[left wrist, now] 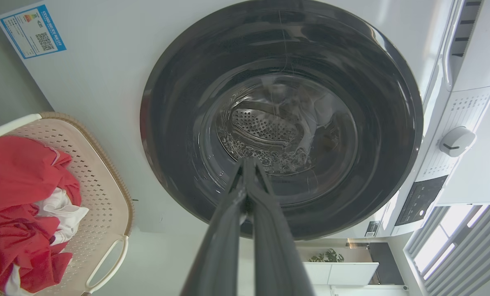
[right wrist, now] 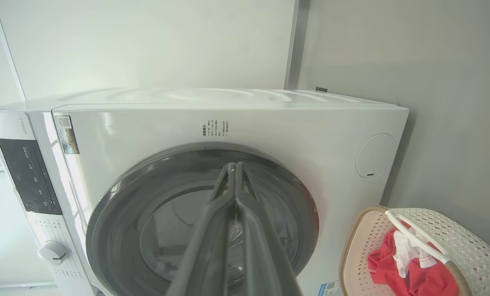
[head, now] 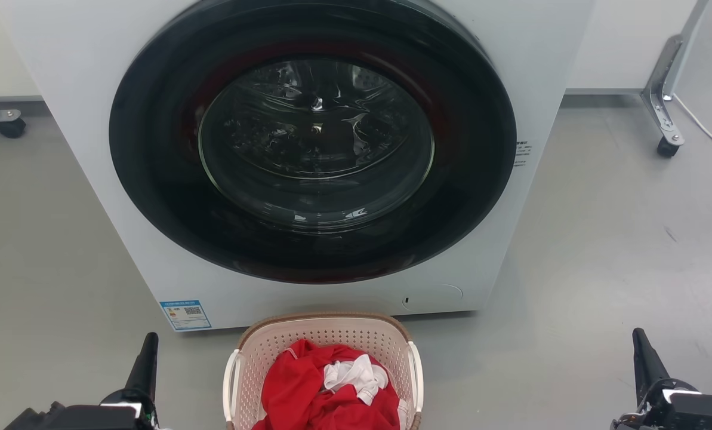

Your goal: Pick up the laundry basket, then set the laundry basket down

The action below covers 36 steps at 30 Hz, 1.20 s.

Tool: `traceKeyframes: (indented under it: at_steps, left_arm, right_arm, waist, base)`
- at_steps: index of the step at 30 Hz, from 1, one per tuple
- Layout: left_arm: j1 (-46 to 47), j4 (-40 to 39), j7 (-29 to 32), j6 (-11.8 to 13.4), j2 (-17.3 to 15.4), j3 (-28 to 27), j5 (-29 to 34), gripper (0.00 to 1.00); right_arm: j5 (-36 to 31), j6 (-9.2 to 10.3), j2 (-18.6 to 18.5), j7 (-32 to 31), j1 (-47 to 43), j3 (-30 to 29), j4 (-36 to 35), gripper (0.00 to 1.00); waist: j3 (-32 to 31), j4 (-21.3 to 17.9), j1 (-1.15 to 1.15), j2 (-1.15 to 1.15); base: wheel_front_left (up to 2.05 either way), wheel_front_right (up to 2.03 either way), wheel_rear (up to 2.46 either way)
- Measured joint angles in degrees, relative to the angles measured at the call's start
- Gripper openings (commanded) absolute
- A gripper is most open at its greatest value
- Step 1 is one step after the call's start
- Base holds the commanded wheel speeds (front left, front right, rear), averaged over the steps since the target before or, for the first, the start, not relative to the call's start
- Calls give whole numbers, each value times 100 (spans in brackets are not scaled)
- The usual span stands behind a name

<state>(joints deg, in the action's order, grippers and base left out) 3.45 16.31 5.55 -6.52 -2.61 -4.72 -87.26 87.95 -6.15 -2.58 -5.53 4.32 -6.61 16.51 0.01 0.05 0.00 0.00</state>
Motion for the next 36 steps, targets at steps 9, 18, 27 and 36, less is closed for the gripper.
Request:
traceKeyframes:
  at_steps: [9, 18, 27, 36]
  left_arm:
    - [119, 60, 96, -55, 18, -46, -438, 0]
    - [119, 63, 96, -55, 20, -47, -439, 0]
    - [119, 64, 96, -55, 21, -47, -444, 0]
    - [119, 64, 96, -55, 21, -47, -444, 0]
  right_arm:
    - [348, -71, 4, -97, 97, -98, 58, 0]
    - [348, -76, 5, -96, 97, -98, 60, 0]
    - [349, -76, 5, -96, 97, -98, 60, 0]
    - [354, -76, 7, -96, 97, -98, 60, 0]
  waist:
    - [10, -5, 0, 0]
    - [10, -5, 0, 1]
    - [9, -5, 0, 0]
    - [9, -5, 0, 0]
  base:
    - [0, 0, 0]
    - [0, 0, 0]
    - [0, 0, 0]
    - [0, 0, 0]
